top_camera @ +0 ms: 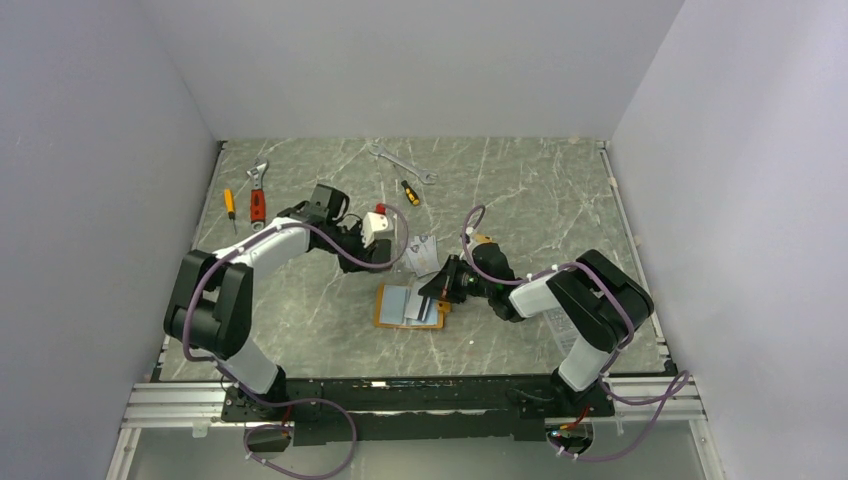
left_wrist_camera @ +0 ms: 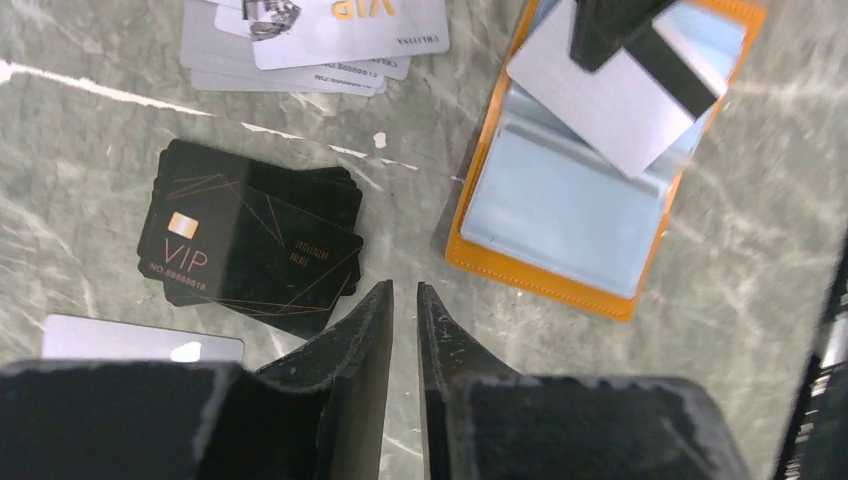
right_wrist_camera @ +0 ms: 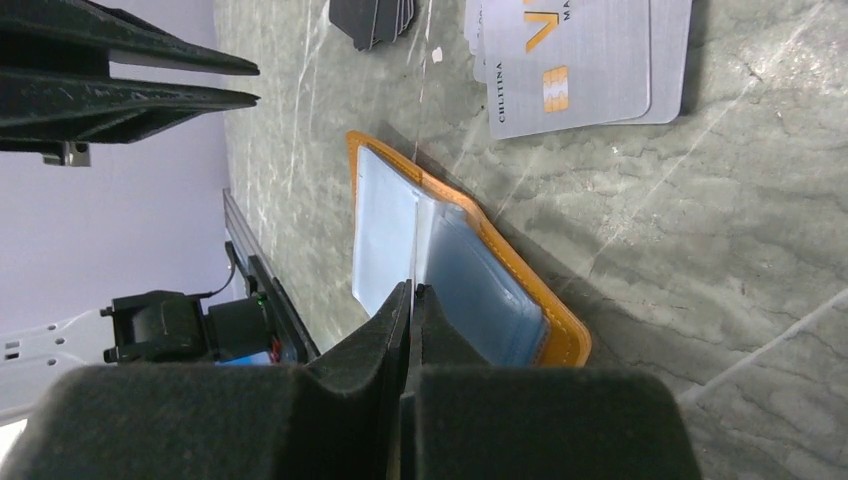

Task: Put the credit cards into the card holder
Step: Insert the credit card into the card holder.

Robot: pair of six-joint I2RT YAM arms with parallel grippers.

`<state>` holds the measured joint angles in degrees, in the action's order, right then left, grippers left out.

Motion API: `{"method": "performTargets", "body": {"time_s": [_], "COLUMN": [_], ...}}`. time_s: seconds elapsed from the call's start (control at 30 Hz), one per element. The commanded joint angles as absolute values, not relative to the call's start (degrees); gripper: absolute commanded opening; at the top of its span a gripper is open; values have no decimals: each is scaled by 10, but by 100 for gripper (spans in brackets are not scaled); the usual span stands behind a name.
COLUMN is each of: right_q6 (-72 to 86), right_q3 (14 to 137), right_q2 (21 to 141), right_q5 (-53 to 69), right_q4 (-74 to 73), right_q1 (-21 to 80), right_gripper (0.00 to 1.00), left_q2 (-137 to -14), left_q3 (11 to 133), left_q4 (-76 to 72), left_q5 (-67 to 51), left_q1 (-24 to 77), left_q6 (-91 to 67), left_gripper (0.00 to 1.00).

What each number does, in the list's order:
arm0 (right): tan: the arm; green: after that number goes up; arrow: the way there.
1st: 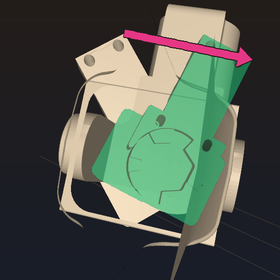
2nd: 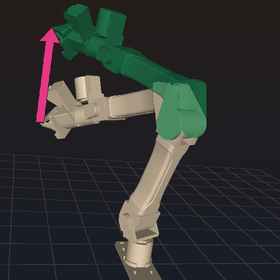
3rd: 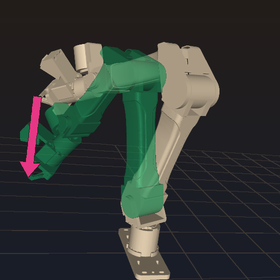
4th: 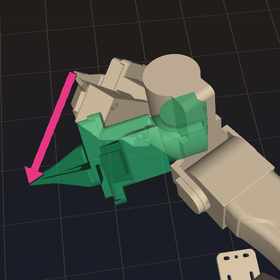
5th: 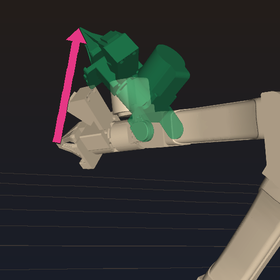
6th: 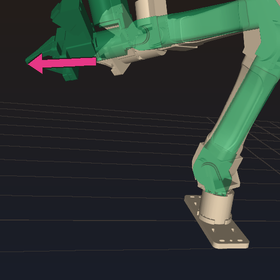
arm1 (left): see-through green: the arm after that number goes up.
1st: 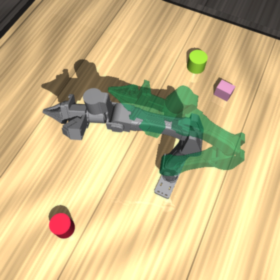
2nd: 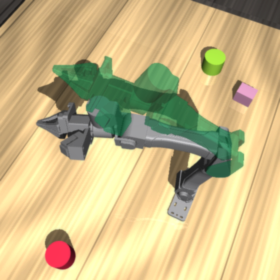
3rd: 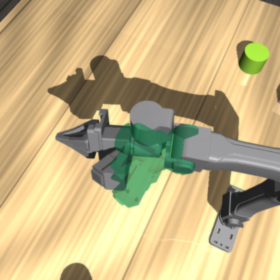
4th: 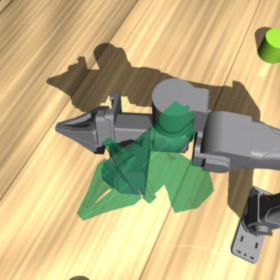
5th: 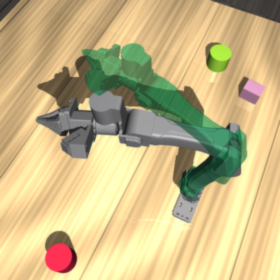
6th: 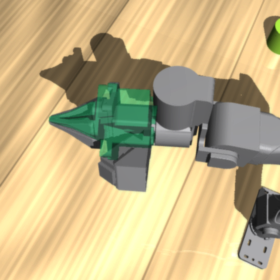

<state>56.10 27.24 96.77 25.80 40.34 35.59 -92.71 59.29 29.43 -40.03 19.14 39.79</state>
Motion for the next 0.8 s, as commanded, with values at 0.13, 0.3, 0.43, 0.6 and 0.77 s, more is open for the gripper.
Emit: {"method": "performTargets", "body": {"time_s": [0.13,0.3,0.43,0.6,0.77], "right_q6": [555,552,552,550,551], "right_q3": [281,284,281,278,273], "right_q2": [971,964,959,951,944], "right_q5": [236,229,228,223,217], "right_q4": [412,403,401,396,396], "right_q1": [361,362,361,362,362], "right_gripper": [0,0,0,0,0], "left_q2": [-899,-909,-920,-935,-947], "left_q3": [554,535,533,524,520], "left_q4": [293,288,309,310,302], "left_q5": [-345,-309,-305,-276,-259], "left_q1": [235,275,291,298,312], "left_q6": [639,697,737,777,768], "left_gripper": [23,25,28,30,29]}}
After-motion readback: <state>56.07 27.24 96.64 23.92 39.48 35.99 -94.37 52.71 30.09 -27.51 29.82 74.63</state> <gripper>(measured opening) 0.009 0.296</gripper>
